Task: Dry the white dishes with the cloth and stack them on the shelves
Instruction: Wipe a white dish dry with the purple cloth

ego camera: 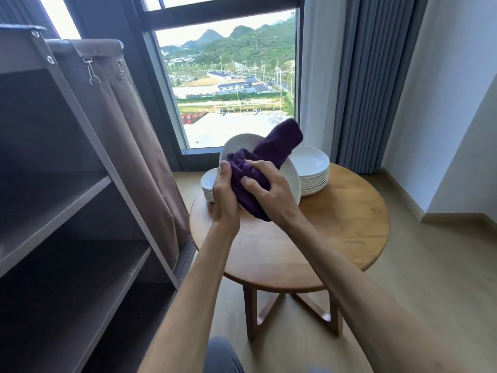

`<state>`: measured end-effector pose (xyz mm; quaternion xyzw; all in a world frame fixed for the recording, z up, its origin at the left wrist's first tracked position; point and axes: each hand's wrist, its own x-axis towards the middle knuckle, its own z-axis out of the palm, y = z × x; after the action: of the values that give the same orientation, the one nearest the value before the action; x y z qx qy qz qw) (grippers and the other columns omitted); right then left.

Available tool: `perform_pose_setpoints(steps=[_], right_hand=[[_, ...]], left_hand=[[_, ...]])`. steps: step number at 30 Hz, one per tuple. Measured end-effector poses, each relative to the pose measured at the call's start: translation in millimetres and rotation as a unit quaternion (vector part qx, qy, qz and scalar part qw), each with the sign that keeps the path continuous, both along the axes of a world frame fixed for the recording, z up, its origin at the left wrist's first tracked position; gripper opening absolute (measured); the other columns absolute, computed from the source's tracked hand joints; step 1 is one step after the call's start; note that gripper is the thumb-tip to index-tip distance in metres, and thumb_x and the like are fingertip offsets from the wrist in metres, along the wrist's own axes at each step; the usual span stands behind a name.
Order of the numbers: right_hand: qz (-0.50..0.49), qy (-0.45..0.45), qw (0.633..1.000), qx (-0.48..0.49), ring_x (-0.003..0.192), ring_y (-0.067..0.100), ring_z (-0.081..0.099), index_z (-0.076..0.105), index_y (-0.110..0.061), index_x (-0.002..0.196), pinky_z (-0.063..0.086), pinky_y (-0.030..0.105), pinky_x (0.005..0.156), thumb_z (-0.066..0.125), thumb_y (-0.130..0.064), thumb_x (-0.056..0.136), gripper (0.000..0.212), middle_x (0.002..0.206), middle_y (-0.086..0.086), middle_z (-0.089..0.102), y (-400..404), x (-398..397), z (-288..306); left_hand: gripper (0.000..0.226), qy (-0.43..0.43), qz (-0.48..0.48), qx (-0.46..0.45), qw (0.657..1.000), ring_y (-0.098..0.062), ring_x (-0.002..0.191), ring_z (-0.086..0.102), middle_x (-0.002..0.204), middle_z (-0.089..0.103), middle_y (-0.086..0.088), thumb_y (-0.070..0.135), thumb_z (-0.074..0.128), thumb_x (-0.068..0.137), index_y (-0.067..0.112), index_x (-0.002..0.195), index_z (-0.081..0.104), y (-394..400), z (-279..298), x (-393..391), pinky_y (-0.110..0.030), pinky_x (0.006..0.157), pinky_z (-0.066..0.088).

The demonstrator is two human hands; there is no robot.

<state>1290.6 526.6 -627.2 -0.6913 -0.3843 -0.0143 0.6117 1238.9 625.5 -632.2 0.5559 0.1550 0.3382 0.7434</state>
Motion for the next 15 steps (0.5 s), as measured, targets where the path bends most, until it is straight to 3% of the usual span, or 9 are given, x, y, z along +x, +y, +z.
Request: perform_pose_setpoints(steps=[4, 6, 8, 10, 12, 15], right_hand=[[-0.088, 0.001, 0.989, -0.116, 0.102, 0.027, 0.059, 0.07, -0.017, 0.122, 0.046, 0.04, 0.099, 0.067, -0.018, 0.09, 0.032, 0.109, 0.012, 0.061, -11.4, 17.4, -21.6], [-0.147, 0.02, 0.979, -0.141, 0.109, 0.031, 0.059, 0.07, -0.017, 0.124, 0.044, 0.035, 0.098, 0.065, -0.019, 0.091, 0.034, 0.114, 0.017, 0.063, -12.2, 26.9, -31.8], [-0.2, 0.042, 0.97, -0.132, 0.11, 0.035, 0.058, 0.069, -0.013, 0.123, 0.042, 0.034, 0.094, 0.064, -0.018, 0.091, 0.033, 0.117, 0.02, 0.063, -6.0, 34.9, -34.6], [-0.248, 0.069, 0.962, -0.095, 0.105, 0.036, 0.059, 0.063, -0.007, 0.12, 0.042, 0.035, 0.089, 0.064, -0.019, 0.092, 0.031, 0.113, 0.02, 0.063, 5.5, 41.2, -30.8], [-0.279, 0.105, 0.953, -0.046, 0.099, 0.035, 0.062, 0.054, -0.005, 0.116, 0.044, 0.037, 0.085, 0.067, -0.023, 0.09, 0.034, 0.109, 0.017, 0.064, 18.4, 45.8, -21.4], [-0.282, 0.134, 0.95, -0.014, 0.099, 0.031, 0.064, 0.059, -0.008, 0.111, 0.047, 0.035, 0.086, 0.072, -0.03, 0.086, 0.036, 0.105, 0.011, 0.069, 33.3, 47.4, -5.2]], left_hand=[[0.087, 0.028, 0.03, 0.003, 0.999, -0.034, 0.136, 0.051, 0.145, 0.058, -0.012, 0.077, 0.041, 0.082, 0.021, 0.148, 0.052, 9.1, -7.3, 4.2, -0.056, 0.115, 0.039], [0.09, 0.04, 0.048, 0.025, 0.998, -0.033, 0.143, 0.043, 0.153, 0.049, -0.009, 0.075, 0.041, 0.082, 0.023, 0.155, 0.041, 6.5, -14.0, 3.3, -0.056, 0.119, 0.033], [0.084, 0.031, 0.04, 0.022, 0.999, -0.029, 0.139, 0.048, 0.15, 0.052, -0.01, 0.066, 0.044, 0.086, 0.017, 0.154, 0.041, 1.7, -20.6, 3.1, -0.054, 0.116, 0.038], [0.067, 0.009, 0.03, 0.019, 0.999, -0.018, 0.12, 0.063, 0.13, 0.066, -0.002, 0.054, 0.048, 0.092, 0.013, 0.145, 0.051, -2.0, -30.6, 4.5, -0.043, 0.101, 0.054], [0.046, 0.0, 0.034, 0.036, 0.999, -0.008, 0.098, 0.07, 0.105, 0.074, 0.008, 0.047, 0.049, 0.095, 0.018, 0.128, 0.061, -6.3, -37.7, 6.0, -0.028, 0.077, 0.058], [0.033, 0.007, 0.028, 0.031, 0.999, -0.007, 0.089, 0.073, 0.099, 0.077, 0.01, 0.049, 0.048, 0.096, 0.032, 0.116, 0.068, -15.9, -38.6, 5.7, -0.023, 0.065, 0.057]])
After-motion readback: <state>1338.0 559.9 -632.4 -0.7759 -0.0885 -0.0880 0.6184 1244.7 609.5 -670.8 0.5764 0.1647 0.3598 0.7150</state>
